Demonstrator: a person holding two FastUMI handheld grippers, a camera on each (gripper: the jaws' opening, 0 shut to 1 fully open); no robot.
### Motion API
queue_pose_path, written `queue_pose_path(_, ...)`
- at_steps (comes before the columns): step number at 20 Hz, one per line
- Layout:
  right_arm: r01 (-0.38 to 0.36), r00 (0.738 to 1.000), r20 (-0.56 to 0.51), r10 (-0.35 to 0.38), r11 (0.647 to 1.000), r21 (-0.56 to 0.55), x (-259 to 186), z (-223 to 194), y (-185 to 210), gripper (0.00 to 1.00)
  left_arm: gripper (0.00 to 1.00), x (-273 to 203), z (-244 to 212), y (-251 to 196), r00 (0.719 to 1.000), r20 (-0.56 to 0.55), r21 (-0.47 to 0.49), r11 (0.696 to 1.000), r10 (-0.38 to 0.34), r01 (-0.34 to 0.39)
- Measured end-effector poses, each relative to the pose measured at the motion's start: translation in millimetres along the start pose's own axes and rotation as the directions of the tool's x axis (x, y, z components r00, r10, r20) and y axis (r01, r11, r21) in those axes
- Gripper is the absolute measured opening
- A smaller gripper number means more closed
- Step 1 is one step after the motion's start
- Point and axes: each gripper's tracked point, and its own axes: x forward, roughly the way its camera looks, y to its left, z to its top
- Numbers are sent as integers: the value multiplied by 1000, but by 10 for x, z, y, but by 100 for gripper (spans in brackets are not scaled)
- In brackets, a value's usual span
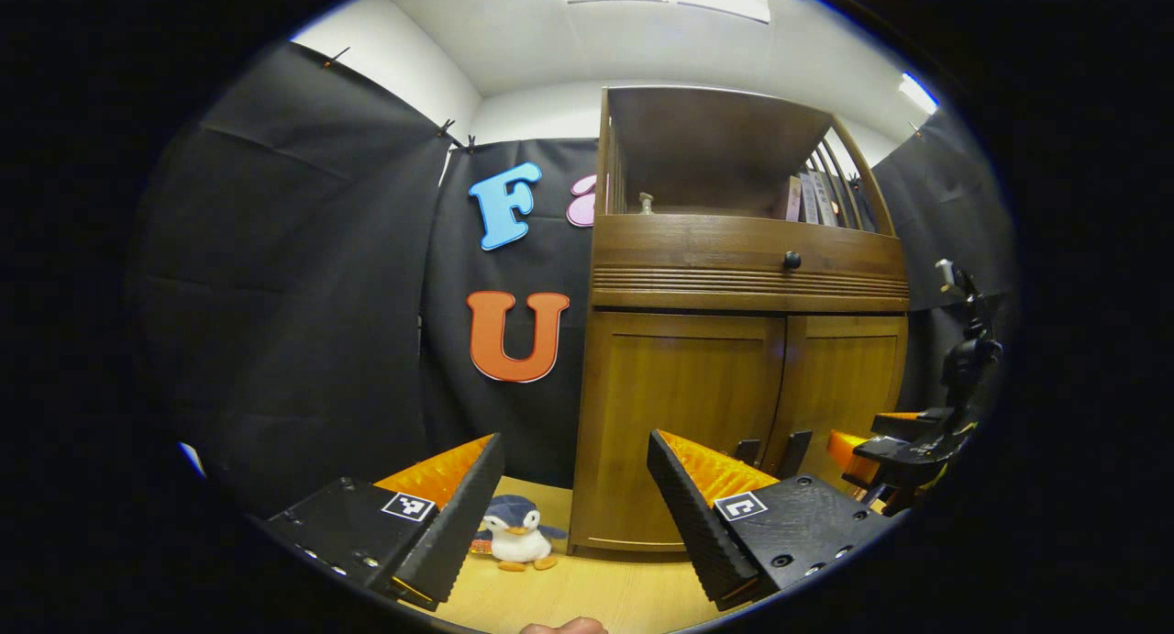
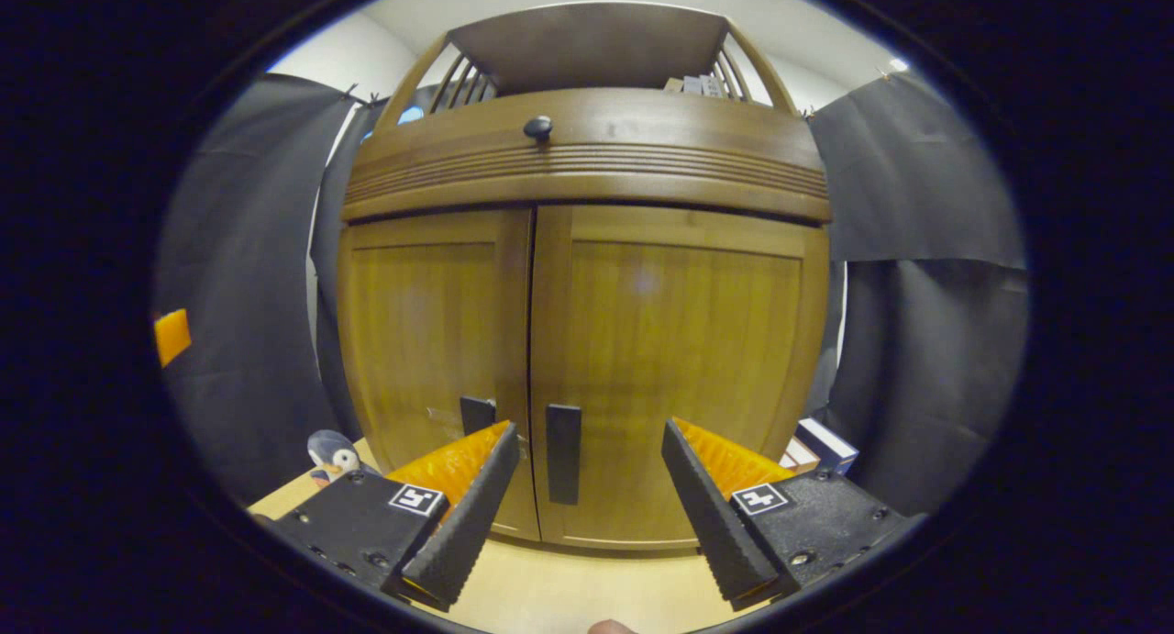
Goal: Open the right door of the double-door shoe cabinet with the right hand, and open the left door with the left hand.
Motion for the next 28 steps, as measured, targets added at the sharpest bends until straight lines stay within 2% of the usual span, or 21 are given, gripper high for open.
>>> queue_pose_path(5, 33, 999, -19, -33, 999, 2, 382, -129, 46, 89, 95, -30, -35, 270, 999, -5, 6, 999, 49, -49)
queue_pose_path(9, 53, 996, -78, -53, 999, 5, 599, -289, 41, 80, 95, -30, -87, 393, 997, -15, -13, 997, 75, -76)
queue_pose_path(14, 49, 992, -116, -43, 997, 56, 757, -400, 80, 66, 95, -53, -120, 403, 996, -21, -23, 996, 84, -85)
queue_pose_path(19, 57, 990, -136, -50, 997, 52, 929, -488, 116, 57, 95, -122, -55, 421, 995, -12, 6, 995, 95, -95)
queue_pose_path(24, 63, 987, -150, -55, 997, 50, 973, -548, 159, 38, 95, -182, -39, 442, 995, -10, 18, 994, 104, -103)
queue_pose_path(28, 62, 987, -152, -54, 997, 52, 973, -551, 160, 35, 95, -255, -39, 457, 994, -12, 23, 994, 109, -109)
